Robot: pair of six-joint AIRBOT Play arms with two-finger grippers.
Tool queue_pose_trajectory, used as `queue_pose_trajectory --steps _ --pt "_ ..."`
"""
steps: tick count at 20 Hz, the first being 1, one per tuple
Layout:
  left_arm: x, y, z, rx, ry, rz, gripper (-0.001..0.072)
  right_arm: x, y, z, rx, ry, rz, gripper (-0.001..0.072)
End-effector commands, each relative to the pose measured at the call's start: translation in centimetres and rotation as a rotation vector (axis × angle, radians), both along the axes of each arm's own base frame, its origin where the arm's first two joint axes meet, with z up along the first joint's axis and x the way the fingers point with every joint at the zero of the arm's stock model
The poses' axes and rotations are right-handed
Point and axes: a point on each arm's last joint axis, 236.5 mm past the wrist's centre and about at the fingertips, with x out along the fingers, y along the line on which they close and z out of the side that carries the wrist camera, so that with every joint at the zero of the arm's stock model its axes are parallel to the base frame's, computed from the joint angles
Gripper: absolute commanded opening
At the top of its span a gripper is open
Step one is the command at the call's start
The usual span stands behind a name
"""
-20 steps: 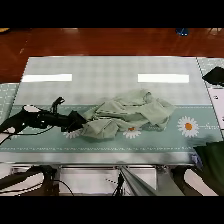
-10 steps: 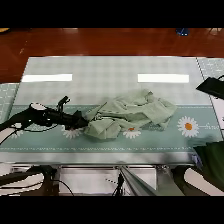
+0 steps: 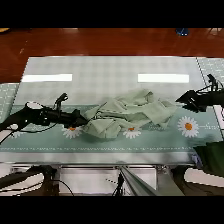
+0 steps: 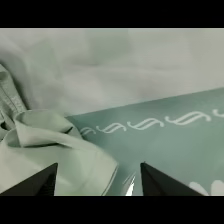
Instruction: Fold the shirts.
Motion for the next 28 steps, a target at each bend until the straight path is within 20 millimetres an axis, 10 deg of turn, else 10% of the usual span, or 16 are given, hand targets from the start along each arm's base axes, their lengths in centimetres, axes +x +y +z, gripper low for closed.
queue_pose_trajectory --steps 1,4,7,10,16,22,25,28 --pt "0.1 0.0 0.2 -0.003 -0.007 -0.002 0.0025 0.3 1.0 -2.6 0.017 0.040 0.008 0.0582" --pt "0.1 0.0 0.2 -0.003 -0.008 -0.001 0.0025 1.4 3.3 -3.9 -0.014 0.025 0.064 0.0388" --pt "1.7 0.1 1.5 -0.003 -0.061 -0.001 0.0024 2.4 4.8 -2.6 -0.025 -0.015 0.136 0.0024" --pt "6.1 0.9 6.2 -0.008 -0.224 0.019 0.0024 3.8 4.0 2.5 -0.039 -0.114 0.216 0.0024" --pt "12.5 4.2 24.9 0.000 -0.705 0.021 0.0023 8.1 1.0 23.7 -0.263 -0.632 0.171 0.0023" --pt "9.0 4.8 44.9 0.068 -1.191 0.031 0.0023 2.6 3.1 45.8 -0.437 -1.181 0.023 0.0023" --pt "5.0 4.4 49.3 0.130 -1.307 0.002 0.0023 -2.1 4.7 51.1 -0.480 -1.308 -0.009 0.0023" --pt "1.7 5.2 49.1 0.239 -1.264 0.014 0.0023 -6.4 6.1 54.2 -0.501 -1.387 -0.043 0.0023"
